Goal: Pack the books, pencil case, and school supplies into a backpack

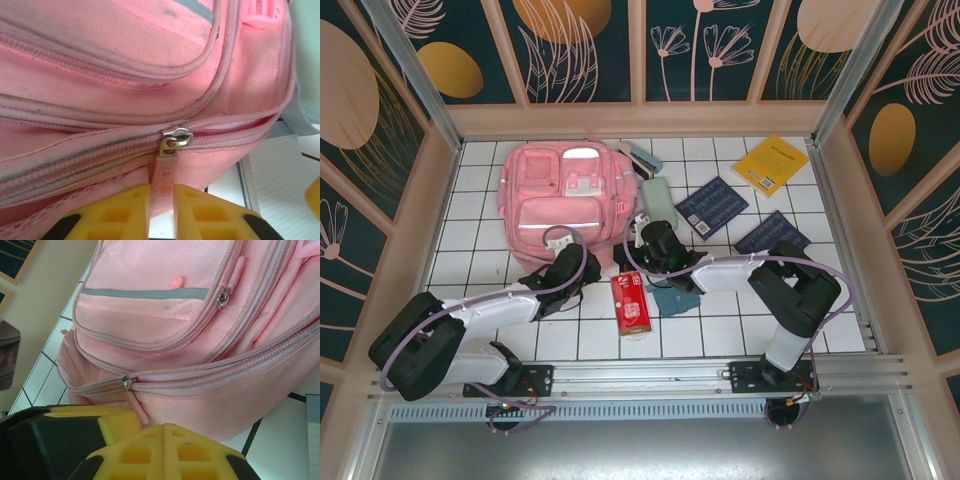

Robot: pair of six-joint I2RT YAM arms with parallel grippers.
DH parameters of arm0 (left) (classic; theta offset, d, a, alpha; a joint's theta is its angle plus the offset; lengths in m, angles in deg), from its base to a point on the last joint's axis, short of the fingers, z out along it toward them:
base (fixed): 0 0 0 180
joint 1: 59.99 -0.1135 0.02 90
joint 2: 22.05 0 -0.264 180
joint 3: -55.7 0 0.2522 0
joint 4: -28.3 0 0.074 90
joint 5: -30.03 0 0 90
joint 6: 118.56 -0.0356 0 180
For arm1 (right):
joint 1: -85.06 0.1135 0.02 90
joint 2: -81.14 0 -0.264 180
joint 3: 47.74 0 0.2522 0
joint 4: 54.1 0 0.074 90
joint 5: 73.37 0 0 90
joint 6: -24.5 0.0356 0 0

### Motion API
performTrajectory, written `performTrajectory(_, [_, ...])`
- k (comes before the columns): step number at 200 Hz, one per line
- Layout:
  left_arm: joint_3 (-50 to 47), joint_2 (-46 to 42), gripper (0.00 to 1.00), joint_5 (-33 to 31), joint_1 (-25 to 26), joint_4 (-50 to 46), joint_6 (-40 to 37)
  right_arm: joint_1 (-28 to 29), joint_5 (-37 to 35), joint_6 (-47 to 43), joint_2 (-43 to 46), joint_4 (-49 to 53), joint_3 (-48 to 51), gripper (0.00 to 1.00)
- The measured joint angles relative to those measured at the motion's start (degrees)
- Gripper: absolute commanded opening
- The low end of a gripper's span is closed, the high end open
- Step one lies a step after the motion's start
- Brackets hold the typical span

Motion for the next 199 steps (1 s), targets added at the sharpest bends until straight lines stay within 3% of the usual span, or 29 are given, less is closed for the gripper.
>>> performTrajectory(38, [-2.64,-6.71,0.28,-0.55,-0.04,0.74,-0.74,0.28,0.04,-0.02,-0.11,-0.42,0.0,0.06])
performTrajectory(59, [-2.95,-8.52,0.26,-0.96,-0.04,0.17,-0.83,0.63,0.48,-0.07,-0.68,-0.42,-0.13,0.0])
performTrajectory(105, [-6.08,-12.44,0.25,-1.79,-0.04,0.42,-0.66,2.16,2.45,-0.46,-5.05,-0.26,-3.15,0.0])
performTrajectory(199, [-7.67,-11.63,0.29,-0.44,-0.33,3.23,-0.63,3.72,1.88,-1.7,-10.49,1.29,-8.15,0.0])
